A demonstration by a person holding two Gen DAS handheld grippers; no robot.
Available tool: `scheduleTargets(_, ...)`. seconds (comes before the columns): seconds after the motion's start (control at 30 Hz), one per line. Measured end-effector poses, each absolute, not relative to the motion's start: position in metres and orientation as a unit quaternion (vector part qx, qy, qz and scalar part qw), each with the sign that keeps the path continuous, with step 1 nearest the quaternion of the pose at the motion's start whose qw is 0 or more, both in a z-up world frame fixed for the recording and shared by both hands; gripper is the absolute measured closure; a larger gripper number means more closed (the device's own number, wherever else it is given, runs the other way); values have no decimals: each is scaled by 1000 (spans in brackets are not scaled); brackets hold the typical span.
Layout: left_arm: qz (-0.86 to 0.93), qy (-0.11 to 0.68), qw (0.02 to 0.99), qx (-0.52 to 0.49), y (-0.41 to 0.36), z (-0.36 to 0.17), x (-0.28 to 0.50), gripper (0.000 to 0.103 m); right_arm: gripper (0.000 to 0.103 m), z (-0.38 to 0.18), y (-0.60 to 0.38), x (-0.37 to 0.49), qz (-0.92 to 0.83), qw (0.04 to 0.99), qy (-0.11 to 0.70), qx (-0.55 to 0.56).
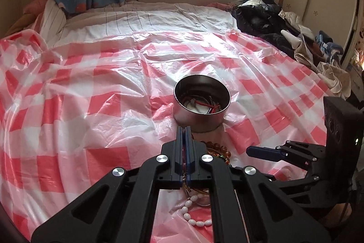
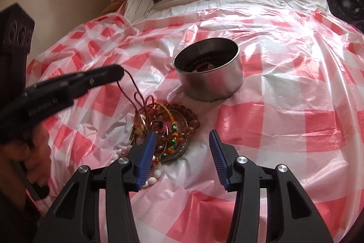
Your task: Organize jewelry
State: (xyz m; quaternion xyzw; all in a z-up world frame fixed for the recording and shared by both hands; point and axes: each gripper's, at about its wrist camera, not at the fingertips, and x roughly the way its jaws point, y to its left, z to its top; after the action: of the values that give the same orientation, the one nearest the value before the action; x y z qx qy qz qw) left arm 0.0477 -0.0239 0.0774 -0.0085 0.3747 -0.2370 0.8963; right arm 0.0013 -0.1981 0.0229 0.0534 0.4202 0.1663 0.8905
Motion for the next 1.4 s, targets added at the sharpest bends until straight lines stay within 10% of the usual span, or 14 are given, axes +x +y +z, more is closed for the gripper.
scheduleTargets(0.2, -248, 349, 902, -57, -6, 93, 44, 101, 59, 12, -184, 3, 171, 886, 429, 34)
scheduleTargets(0.33, -247, 330, 908, -67, 1, 102, 42, 101, 94, 10, -179, 0, 180, 884, 431, 25)
scheduleTargets(1.4, -225, 358, 906, 24, -32, 78, 40, 101, 94, 62, -209, -15, 159, 934, 315, 60)
